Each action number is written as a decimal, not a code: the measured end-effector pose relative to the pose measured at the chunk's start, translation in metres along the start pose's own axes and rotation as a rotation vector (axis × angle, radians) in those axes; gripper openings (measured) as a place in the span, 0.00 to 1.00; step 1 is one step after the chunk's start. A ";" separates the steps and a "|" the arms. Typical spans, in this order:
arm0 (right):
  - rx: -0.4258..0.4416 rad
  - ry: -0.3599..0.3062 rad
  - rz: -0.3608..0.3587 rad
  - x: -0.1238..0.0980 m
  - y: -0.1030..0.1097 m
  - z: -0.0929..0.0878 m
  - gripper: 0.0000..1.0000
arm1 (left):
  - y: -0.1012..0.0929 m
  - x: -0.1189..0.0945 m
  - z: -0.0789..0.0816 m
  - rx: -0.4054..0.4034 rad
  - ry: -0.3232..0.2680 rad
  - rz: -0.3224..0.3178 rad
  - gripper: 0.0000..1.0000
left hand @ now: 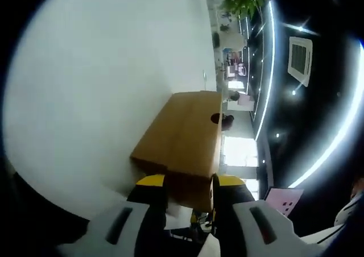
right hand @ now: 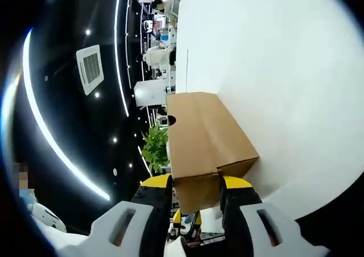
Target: Operate the shoe box by opening the lid, removing the specified soft item, and placing it in the target area until the item is outside and the box remains undamaged.
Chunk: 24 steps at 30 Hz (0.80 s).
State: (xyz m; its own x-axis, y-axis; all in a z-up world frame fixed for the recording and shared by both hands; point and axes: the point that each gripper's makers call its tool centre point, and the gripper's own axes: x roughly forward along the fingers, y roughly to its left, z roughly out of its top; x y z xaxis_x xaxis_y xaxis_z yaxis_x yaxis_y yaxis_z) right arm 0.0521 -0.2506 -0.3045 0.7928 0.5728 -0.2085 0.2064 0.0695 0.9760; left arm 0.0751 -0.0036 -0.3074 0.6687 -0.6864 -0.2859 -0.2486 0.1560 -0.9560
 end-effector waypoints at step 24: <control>-0.014 0.009 0.024 0.001 0.012 -0.010 0.27 | 0.003 -0.001 0.005 -0.025 -0.008 0.009 0.30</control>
State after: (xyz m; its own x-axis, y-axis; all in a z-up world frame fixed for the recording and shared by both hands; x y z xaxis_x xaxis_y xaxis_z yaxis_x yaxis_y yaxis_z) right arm 0.0499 -0.2415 -0.2919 0.7921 0.5817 -0.1849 0.1798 0.0670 0.9814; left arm 0.0771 0.0006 -0.3108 0.6722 -0.6790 -0.2951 -0.2720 0.1442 -0.9514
